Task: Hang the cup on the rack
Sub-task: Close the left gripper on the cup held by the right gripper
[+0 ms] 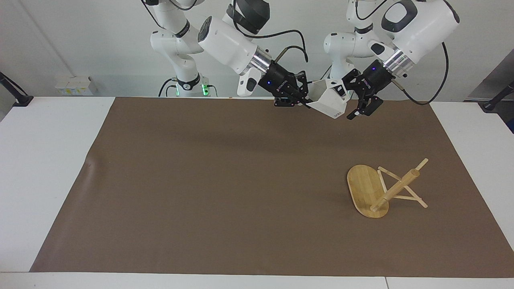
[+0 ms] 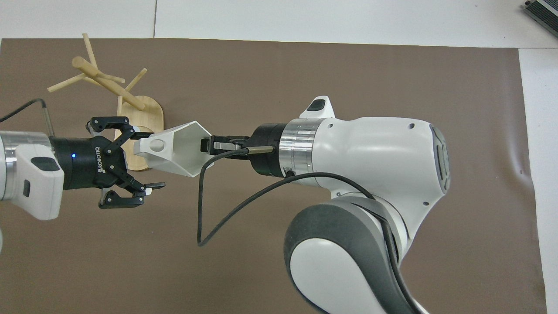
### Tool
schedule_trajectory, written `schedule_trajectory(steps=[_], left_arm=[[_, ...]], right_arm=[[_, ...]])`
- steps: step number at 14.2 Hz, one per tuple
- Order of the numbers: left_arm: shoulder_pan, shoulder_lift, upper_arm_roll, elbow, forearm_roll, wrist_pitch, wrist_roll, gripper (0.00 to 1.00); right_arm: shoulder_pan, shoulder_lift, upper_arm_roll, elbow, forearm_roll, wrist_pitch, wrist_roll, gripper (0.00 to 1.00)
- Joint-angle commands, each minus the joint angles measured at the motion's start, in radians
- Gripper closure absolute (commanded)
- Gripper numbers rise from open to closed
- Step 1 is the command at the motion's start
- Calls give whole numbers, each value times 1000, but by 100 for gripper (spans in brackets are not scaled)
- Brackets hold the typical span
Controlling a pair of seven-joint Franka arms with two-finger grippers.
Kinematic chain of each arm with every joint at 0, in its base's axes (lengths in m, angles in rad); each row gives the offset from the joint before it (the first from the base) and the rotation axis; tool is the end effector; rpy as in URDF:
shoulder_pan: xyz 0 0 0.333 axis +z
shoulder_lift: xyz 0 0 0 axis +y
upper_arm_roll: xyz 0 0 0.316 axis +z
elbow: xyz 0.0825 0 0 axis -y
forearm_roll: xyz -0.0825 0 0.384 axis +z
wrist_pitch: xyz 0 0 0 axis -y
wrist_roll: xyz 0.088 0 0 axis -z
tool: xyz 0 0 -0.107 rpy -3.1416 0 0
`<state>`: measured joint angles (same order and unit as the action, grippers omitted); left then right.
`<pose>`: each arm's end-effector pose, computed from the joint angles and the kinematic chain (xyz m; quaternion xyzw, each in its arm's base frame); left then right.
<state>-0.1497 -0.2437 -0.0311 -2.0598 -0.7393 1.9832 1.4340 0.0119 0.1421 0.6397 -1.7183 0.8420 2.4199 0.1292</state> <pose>0.4889 -0.1337 0.5710 0.7277 -0.5915 0.2619 0.2282 0.5238 0.3737 0.5784 -0.8875 -0.0007 -0.0907 0.4518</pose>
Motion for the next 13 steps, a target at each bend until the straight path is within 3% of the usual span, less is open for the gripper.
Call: schedule_trajectory(steps=[1, 6, 11, 12, 13], left_arm=[[-11, 27, 3, 15, -67, 20, 19, 0], [-1, 43, 5, 58, -155, -46, 9, 0], [1, 43, 5, 59, -167, -52, 11, 0], [1, 43, 5, 59, -167, -47, 13, 14], [1, 43, 5, 59, -167, -50, 11, 66]], right_arm=[[-4, 10, 11, 12, 12, 13, 10, 100], [-6, 10, 11, 11, 12, 11, 10, 100], [-6, 10, 11, 11, 12, 13, 10, 100], [-6, 10, 11, 11, 12, 13, 12, 100], [-6, 10, 11, 11, 12, 13, 12, 100]])
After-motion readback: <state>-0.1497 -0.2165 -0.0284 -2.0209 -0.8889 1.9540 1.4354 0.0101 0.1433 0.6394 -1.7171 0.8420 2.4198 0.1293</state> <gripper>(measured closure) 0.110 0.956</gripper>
